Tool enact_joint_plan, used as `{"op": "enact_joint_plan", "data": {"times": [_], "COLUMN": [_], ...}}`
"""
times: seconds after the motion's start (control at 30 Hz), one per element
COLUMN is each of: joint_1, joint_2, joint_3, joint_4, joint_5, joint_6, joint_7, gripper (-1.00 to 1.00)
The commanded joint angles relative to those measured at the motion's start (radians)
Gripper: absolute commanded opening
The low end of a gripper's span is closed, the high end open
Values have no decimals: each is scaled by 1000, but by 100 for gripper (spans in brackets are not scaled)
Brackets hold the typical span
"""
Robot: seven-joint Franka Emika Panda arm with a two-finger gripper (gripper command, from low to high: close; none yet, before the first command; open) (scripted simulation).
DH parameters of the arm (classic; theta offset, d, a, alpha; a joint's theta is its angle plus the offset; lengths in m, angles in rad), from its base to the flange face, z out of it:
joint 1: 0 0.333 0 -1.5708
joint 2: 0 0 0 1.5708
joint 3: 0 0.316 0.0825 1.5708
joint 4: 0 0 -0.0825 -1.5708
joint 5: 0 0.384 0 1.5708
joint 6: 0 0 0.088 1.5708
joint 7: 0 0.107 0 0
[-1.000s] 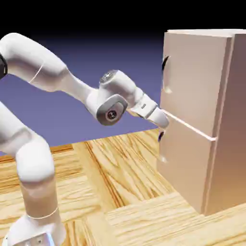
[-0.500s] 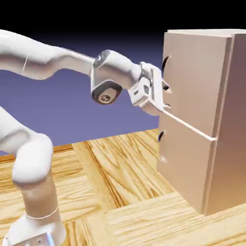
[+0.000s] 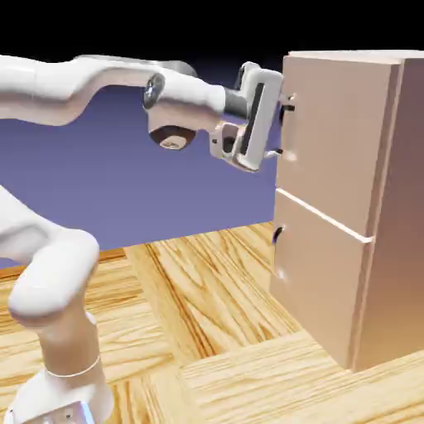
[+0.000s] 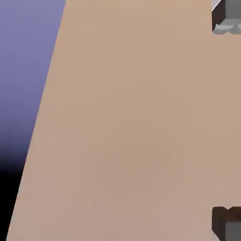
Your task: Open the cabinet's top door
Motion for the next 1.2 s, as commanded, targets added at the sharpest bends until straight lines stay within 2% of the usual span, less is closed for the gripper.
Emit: {"op": "enact_joint_plan", "data": {"times": [0.0,1.07,1.17], "joint_1": [-15,-492,-540], "joint_2": [-6,-210,-204], "joint_3": [17,572,606], "joint_4": [9,308,342], "joint_5": [44,1435,1468], "joint_6": [0,6,1], "joint_7": [18,581,592], "gripper": [0,0,0]}}
